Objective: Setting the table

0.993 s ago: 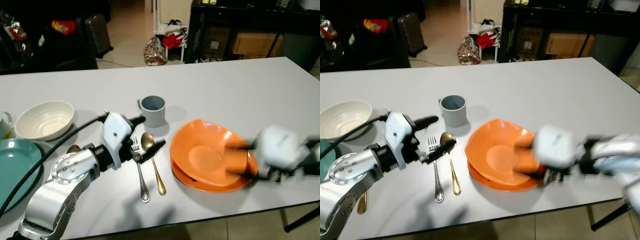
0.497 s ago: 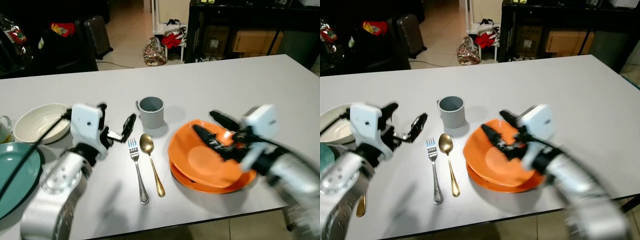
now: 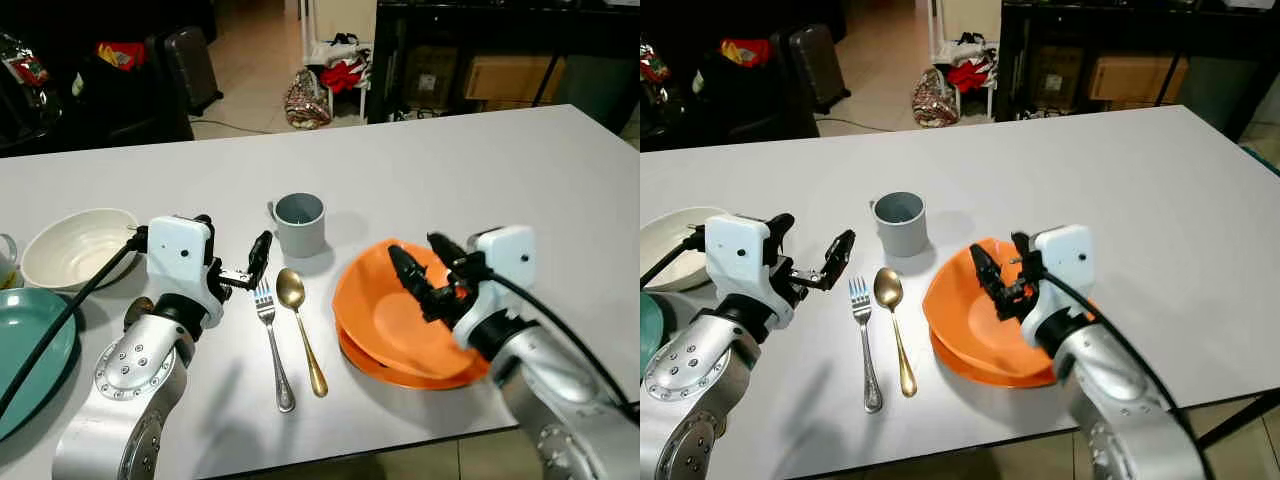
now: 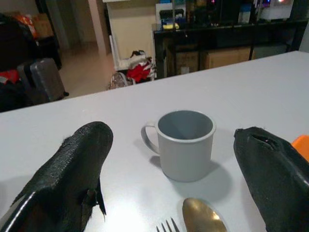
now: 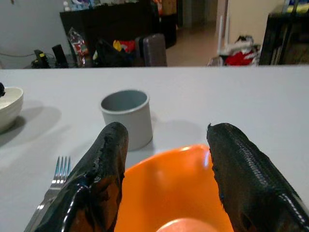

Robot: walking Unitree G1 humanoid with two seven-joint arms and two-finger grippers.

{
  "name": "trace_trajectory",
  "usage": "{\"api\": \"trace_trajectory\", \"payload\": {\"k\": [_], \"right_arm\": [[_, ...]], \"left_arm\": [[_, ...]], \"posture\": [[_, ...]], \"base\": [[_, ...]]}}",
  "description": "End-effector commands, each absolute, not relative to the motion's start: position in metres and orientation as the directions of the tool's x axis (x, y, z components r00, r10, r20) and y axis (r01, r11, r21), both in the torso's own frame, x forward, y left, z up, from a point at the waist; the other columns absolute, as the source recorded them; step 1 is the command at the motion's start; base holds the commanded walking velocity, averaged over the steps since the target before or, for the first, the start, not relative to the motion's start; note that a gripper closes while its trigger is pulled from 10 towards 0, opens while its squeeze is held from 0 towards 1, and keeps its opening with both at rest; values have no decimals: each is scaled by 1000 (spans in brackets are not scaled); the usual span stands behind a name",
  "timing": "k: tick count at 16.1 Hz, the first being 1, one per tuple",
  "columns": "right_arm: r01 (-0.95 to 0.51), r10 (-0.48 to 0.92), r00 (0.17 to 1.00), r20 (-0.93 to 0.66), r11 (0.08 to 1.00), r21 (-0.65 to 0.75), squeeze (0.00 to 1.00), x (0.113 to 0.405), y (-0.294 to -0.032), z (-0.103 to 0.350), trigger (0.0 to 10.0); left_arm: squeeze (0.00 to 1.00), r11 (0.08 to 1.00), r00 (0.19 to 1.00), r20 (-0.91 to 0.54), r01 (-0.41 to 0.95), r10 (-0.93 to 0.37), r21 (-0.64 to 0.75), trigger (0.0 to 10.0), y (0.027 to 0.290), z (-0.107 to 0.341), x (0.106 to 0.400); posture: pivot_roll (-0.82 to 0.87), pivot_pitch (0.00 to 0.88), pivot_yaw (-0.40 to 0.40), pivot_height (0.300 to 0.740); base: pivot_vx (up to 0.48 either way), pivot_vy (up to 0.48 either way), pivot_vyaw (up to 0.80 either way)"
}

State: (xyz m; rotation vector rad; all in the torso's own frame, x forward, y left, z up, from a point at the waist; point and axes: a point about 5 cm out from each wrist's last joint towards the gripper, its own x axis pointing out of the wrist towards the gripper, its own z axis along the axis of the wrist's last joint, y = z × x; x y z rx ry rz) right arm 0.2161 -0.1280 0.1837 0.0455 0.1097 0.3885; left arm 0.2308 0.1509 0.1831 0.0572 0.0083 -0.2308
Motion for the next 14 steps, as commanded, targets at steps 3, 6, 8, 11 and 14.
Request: {"api": "trace_trajectory", "payload": {"k": [3, 6, 8, 11, 14], "right_arm": [[-339, 344, 933, -109, 939, 62, 0, 215, -129, 182, 10000], [-337, 342, 932, -118, 940, 59, 0, 214, -127, 181, 10000], [-339, 343, 932, -115, 939, 54, 0, 214, -127, 182, 10000], [-353, 356, 926, -122, 934, 46, 0, 214, -126, 182, 10000], [-341, 347, 927, -142, 938, 67, 0, 213, -126, 177, 10000]], "left_arm": [[0, 970, 973, -15, 232, -232, 66, 10000, 148, 186, 229], [0, 971, 973, -17, 231, -231, 64, 10000, 148, 186, 230], [0, 971, 973, -16, 230, -230, 65, 10000, 149, 187, 230], [0, 972, 974, -16, 226, -225, 66, 10000, 150, 188, 231], [0, 969, 972, -25, 233, -232, 76, 10000, 151, 188, 231]], "posture": [[-106, 15, 81, 740], [-106, 14, 82, 740], [-105, 13, 82, 740], [-103, 13, 85, 740], [-100, 11, 91, 740]], "base": [[-267, 0, 0], [-277, 0, 0], [-135, 0, 0], [0, 0, 0], [0, 0, 0]]}}
